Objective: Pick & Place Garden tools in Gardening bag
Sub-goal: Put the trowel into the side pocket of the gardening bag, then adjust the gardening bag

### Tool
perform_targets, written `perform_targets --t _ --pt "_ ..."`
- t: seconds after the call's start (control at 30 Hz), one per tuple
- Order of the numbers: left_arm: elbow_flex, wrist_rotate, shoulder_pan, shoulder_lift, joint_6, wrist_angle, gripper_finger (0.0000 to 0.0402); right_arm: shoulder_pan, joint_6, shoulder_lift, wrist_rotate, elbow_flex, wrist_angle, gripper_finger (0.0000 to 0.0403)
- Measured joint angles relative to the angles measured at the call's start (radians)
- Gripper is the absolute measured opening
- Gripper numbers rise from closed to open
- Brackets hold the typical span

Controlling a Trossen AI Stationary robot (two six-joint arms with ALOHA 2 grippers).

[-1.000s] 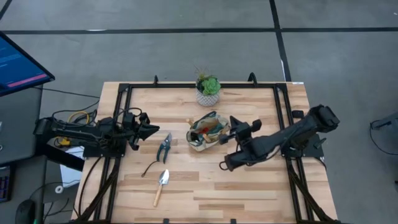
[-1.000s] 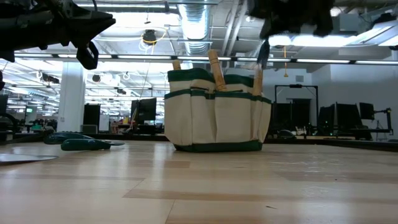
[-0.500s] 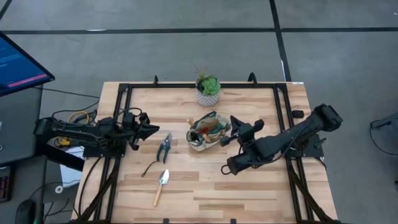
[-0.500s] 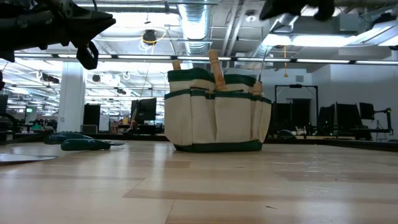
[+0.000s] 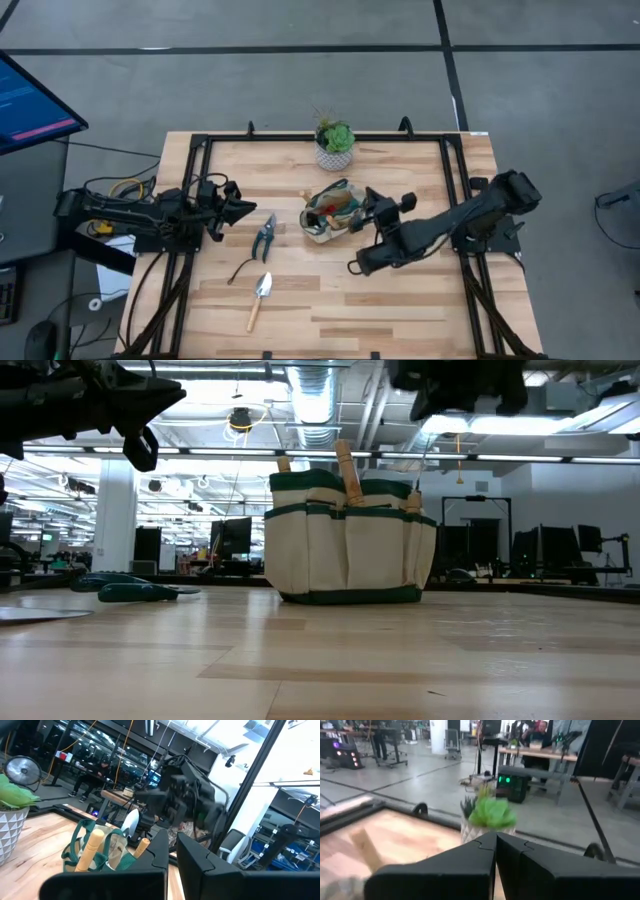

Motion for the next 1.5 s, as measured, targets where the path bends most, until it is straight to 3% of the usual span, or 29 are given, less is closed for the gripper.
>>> perform_targets --t 0.13,0.3,0.47,0.57,0.73,0.9,1.0,1.17,1.27,1.37,1.5 --pt "0.0 0.0 0.0 0.0 0.0 0.002 0.0008 -0.011 0.13 0.092 -0.045 -0.001 -0.003 0.0" --pt "0.0 0.0 0.0 0.0 0.0 0.002 0.0008 0.005 0.215 0.123 -0.012 0.023 -0.006 0.0" --pt "0.0 0.0 0.0 0.0 0.0 0.002 0.0008 0.047 0.064 0.031 0.105 0.086 -0.024 0.0" --pt "0.0 0.0 0.0 0.0 0.0 0.002 0.0008 0.056 -0.086 -0.065 0.103 0.11 -0.057 0.0" --pt "0.0 0.0 0.0 0.0 0.0 0.002 0.0008 -0.042 -0.079 -0.223 -0.169 0.059 -0.211 0.0" --pt "0.0 0.0 0.0 0.0 0.0 0.004 0.0008 -0.15 -0.114 -0.366 -0.327 -0.079 -0.214 0.0" --pt "0.0 0.0 0.0 0.0 0.0 0.004 0.0008 -0.188 -0.219 -0.46 -0.403 -0.211 -0.048 0.0" --pt "0.0 0.0 0.0 0.0 0.0 0.005 0.0008 -0.2 -0.534 -0.632 -0.649 -0.495 0.52 0.0" --pt "0.0 0.0 0.0 0.0 0.0 0.006 0.0008 -0.232 -0.601 -0.697 -0.745 -0.653 0.792 0.0" --pt "0.0 0.0 0.0 0.0 0.0 0.006 0.0008 -0.263 -0.592 -0.712 -0.786 -0.76 0.927 0.0" --pt "0.0 0.0 0.0 0.0 0.0 0.007 0.0008 -0.303 -0.556 -0.686 -0.78 -0.817 0.972 0.0"
